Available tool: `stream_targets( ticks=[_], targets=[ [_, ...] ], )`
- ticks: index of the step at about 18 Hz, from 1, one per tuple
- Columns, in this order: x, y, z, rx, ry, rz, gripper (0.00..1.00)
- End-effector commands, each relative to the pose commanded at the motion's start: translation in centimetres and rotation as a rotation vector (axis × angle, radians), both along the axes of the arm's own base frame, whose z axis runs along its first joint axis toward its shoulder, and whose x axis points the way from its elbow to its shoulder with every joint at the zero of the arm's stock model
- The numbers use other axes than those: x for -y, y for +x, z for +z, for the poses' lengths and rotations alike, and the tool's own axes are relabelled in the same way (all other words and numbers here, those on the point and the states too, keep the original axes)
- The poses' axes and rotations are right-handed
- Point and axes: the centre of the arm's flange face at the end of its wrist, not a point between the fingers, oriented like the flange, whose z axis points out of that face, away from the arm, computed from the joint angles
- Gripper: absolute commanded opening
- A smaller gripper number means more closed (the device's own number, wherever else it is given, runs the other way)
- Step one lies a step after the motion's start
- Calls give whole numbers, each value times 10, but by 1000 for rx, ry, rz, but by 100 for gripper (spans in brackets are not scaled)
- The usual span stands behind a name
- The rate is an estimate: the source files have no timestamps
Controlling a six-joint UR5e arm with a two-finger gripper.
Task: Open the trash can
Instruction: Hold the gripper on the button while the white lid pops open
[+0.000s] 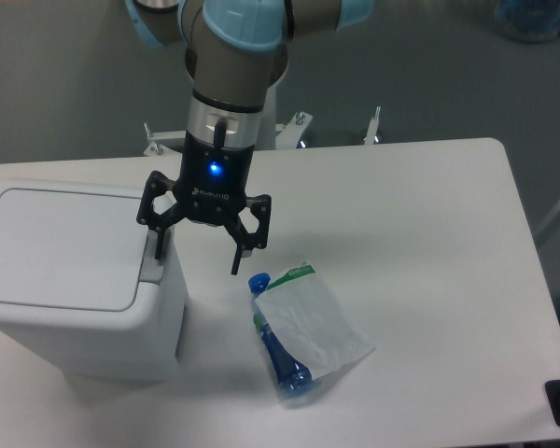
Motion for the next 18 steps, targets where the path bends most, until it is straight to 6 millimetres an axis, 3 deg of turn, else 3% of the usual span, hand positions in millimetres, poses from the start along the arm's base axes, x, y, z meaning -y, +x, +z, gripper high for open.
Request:
stream_targets(
  ticks=[11, 18],
  targets=[
    [-1, -2, 1, -9, -6, 6, 100],
    [5, 1, 34, -49, 44, 11, 100]
  ],
)
